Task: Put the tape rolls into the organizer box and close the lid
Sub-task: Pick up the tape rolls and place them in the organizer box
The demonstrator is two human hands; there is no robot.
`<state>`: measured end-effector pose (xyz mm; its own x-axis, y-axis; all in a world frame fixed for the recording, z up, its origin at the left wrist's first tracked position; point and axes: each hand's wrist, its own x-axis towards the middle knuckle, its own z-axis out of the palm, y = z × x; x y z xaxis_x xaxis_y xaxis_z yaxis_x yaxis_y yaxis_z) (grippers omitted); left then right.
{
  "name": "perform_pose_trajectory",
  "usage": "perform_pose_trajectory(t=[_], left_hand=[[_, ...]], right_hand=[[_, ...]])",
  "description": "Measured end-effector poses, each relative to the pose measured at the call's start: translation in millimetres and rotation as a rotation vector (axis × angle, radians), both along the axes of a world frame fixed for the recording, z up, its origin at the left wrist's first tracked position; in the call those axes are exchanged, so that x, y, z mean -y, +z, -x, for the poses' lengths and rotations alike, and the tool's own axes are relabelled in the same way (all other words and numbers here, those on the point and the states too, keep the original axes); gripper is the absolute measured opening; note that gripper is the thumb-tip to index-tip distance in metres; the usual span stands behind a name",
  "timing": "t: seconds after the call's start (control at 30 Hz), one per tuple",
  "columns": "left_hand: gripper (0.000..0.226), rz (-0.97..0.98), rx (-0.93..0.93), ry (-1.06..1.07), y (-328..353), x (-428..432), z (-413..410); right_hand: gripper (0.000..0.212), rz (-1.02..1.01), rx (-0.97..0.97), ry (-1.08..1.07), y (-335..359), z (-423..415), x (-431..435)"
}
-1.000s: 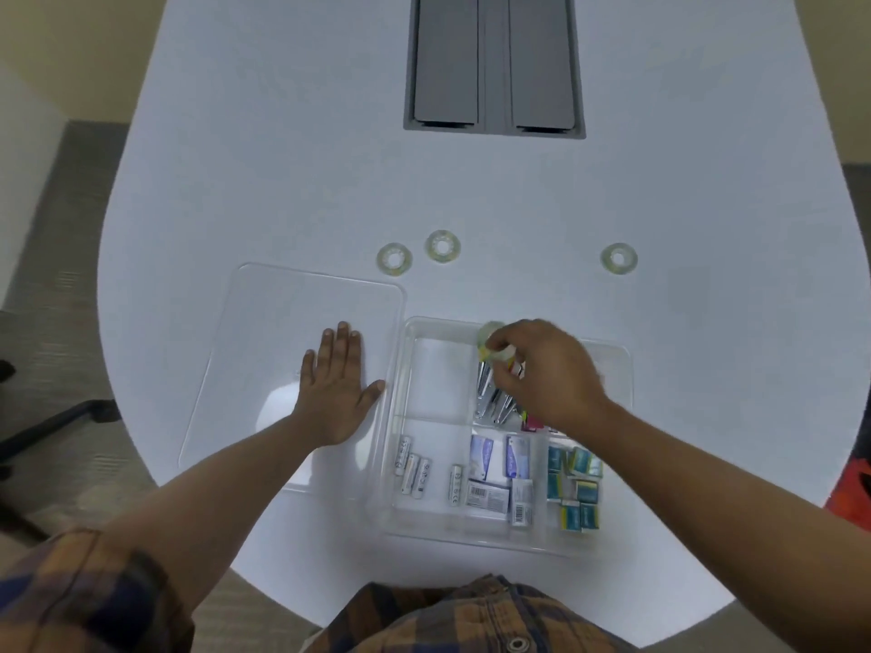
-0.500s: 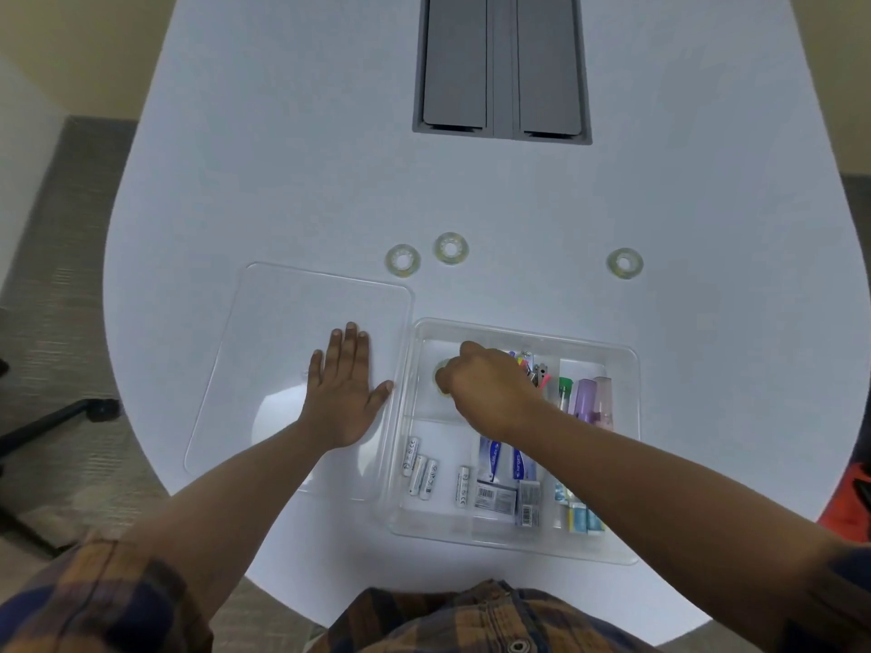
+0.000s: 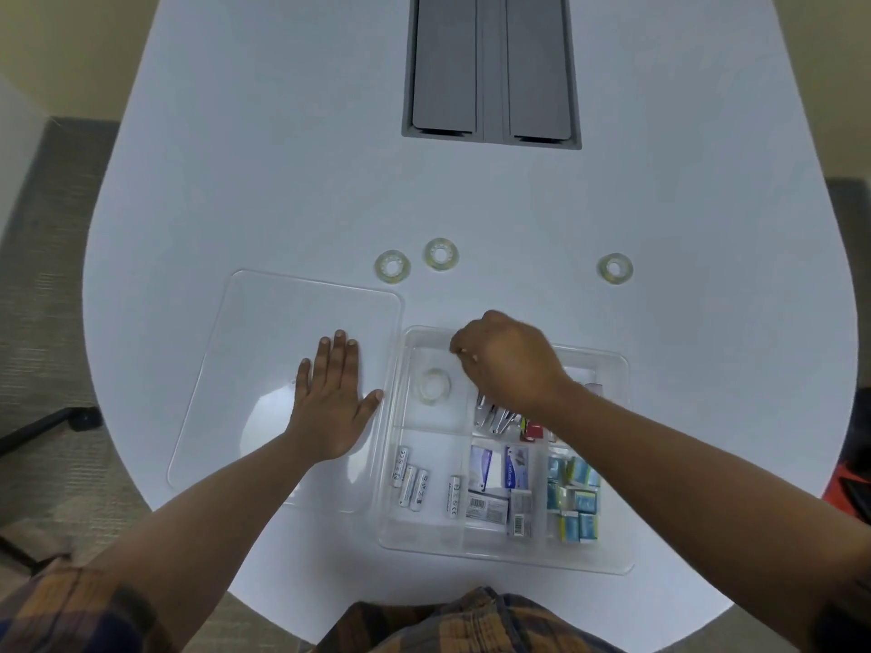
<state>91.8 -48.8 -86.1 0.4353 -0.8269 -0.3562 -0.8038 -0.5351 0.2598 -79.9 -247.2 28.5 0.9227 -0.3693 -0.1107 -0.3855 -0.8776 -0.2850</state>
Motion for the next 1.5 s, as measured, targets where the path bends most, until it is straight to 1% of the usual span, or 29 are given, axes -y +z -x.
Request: perform_pose_trajectory(t=[0.07, 0.17, 0.3, 0.33, 0.4, 0.47, 0.53, 0.6, 0.7, 0.77, 0.87, 0.93, 1.03, 1.13, 1.2, 1.33, 1.4, 1.5], left_hand=[[0.084, 0.018, 0.007, 0.003, -2, -2, 0], [0.082, 0.029, 0.011, 0.004, -3, -2, 0], [0.082, 0.012, 0.014, 0.000, -4, -3, 0], [0.083, 0.009, 0.011, 0.000, -3, -2, 0], [0.083, 0.007, 0.009, 0.001, -2, -2, 0], [0.084, 0.005, 0.013, 0.003, -1, -2, 1], [0.084, 0.003, 0.016, 0.002, 0, -2, 1], [0.085, -0.004, 0.019, -0.002, 1, -2, 2], [0.087, 0.003, 0.020, -0.001, 4, 0, 3], [0.088, 0.007, 0.020, 0.000, 5, 0, 3], [0.088, -0.004, 0.031, -0.007, 5, 0, 3], [0.087, -0.007, 0.035, -0.011, 4, 0, 2], [0.086, -0.007, 0.033, -0.008, 3, -1, 2], [0.085, -0.007, 0.029, -0.004, 1, -2, 2], [0.084, -0.007, 0.022, -0.007, 0, -2, 1], [0.084, -0.006, 0.003, 0.000, 1, -1, -1], [0.084, -0.006, 0.000, 0.002, 1, -1, 0], [0.083, 0.005, 0.003, 0.007, 1, -1, 0]], right_hand=[[0.016, 0.068, 0.009, -0.050, 9, 5, 24], [0.016, 0.145, -0.041, -0.151, 11, 17, 65], [0.018, 0.143, -0.069, -0.380, -3, 46, 115], [0.022, 0.131, -0.093, -0.441, -9, 53, 126], [0.036, 0.101, -0.140, -0.540, -20, 66, 144], [0.057, 0.061, -0.203, -0.595, -29, 76, 158], [0.071, 0.019, -0.267, -0.625, -37, 83, 167], [0.076, -0.018, -0.292, -0.632, -44, 85, 172], [0.075, -0.087, -0.323, -0.630, -52, 85, 176], [0.075, -0.090, -0.346, -0.628, -54, 85, 178], [0.066, -0.013, -0.273, -0.625, -58, 87, 180], [0.060, -0.009, -0.230, -0.663, -60, 88, 182], [0.051, -0.017, -0.245, -0.713, -58, 91, 181], [0.051, -0.009, -0.199, -0.725, -45, 86, 175], [0.053, -0.033, -0.080, -0.685, -31, 76, 166], [0.055, -0.202, 0.155, -0.579, 2, 48, 119], [0.056, -0.249, 0.213, -0.496, 13, 39, 84], [0.057, -0.293, 0.211, -0.375, 18, 31, 33]])
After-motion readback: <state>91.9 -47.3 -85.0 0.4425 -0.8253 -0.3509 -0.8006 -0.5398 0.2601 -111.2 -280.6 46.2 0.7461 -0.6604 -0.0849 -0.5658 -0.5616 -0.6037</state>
